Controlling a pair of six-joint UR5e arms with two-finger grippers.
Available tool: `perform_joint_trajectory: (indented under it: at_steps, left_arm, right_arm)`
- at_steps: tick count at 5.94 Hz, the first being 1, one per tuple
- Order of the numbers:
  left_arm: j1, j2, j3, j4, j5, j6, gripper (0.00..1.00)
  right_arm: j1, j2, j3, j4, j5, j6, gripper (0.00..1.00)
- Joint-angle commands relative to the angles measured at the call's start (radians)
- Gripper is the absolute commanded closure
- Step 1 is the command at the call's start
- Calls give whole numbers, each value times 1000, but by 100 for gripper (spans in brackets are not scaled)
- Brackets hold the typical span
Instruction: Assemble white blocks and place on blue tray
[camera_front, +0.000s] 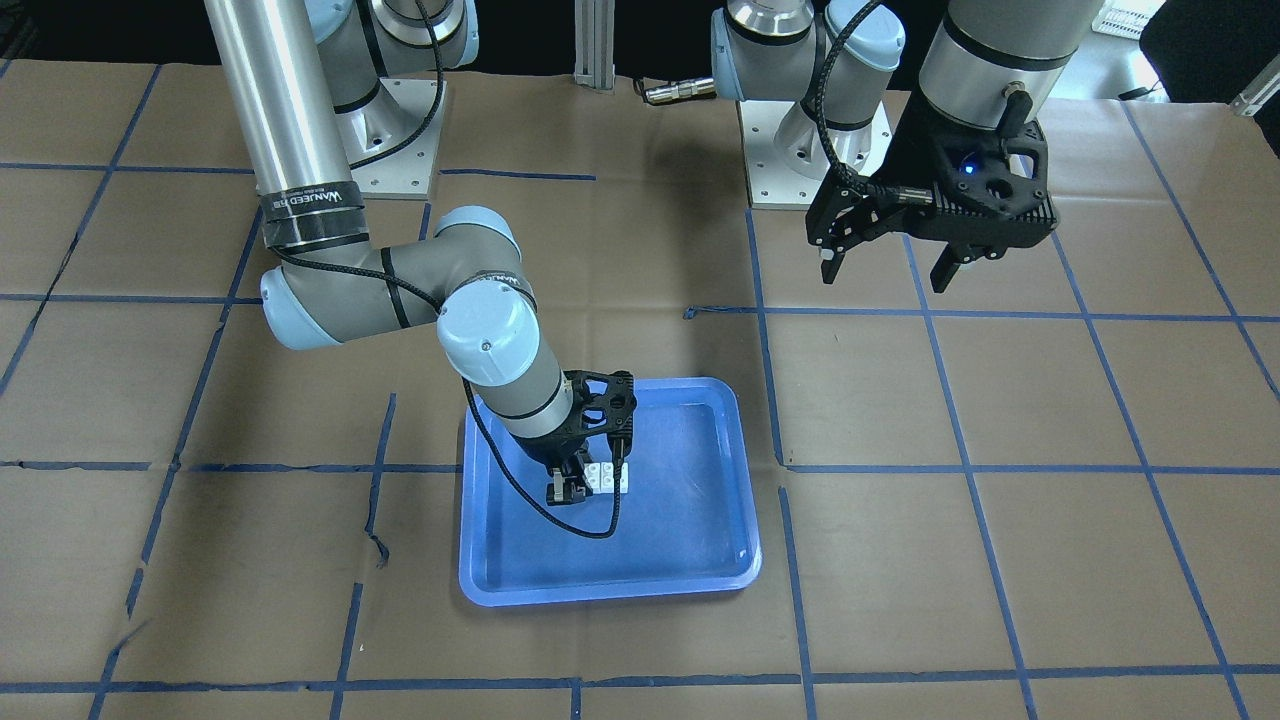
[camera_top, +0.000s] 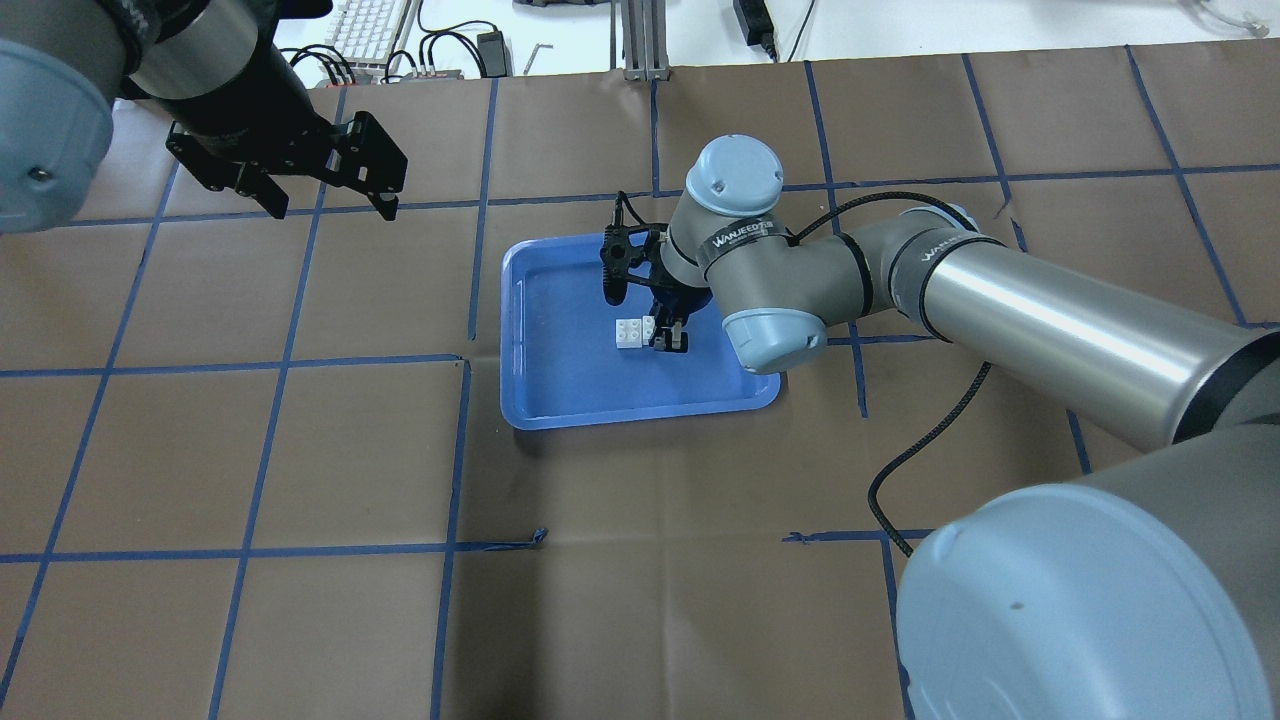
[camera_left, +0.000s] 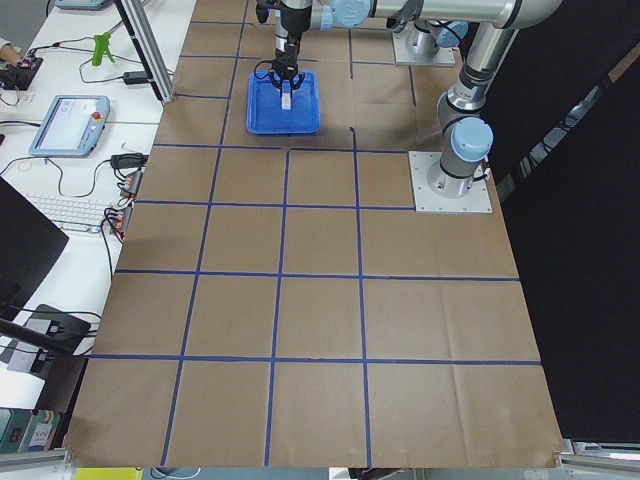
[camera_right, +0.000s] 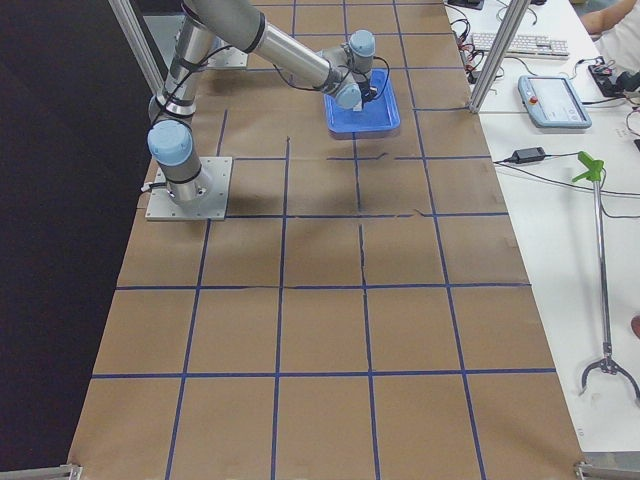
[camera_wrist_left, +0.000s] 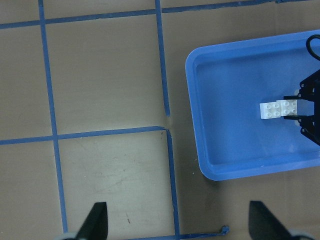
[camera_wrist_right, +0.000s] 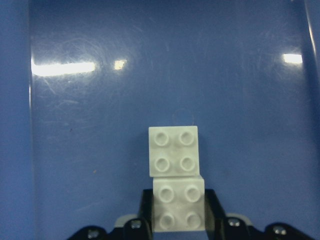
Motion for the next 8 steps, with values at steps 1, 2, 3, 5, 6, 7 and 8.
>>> perform_joint_trajectory:
  at_steps: [1, 2, 3, 5, 6, 7, 8]
  left_arm:
    - [-2, -1, 0, -1, -1, -91, 0]
    - [-4, -3, 0, -1, 1, -91, 0]
    - [-4, -3, 0, -1, 1, -90, 0]
    - [-2, 2, 0, -1, 4, -90, 0]
    - [-4, 2, 0, -1, -1, -90, 0]
    - [-4, 2, 0, -1, -1, -90, 0]
    - [-2, 2, 0, -1, -1, -90, 0]
  right_arm:
    - [1, 0, 0, 0, 0, 0, 80]
    - [1, 0, 2, 0, 0, 2, 80]
    - [1, 2, 2, 0, 0, 2, 75]
    - [1, 2, 0, 0, 5, 3, 65]
    - [1, 2, 0, 0, 5, 3, 64]
    - [1, 2, 0, 0, 8, 3, 58]
    - [1, 2, 0, 0, 8, 3, 54]
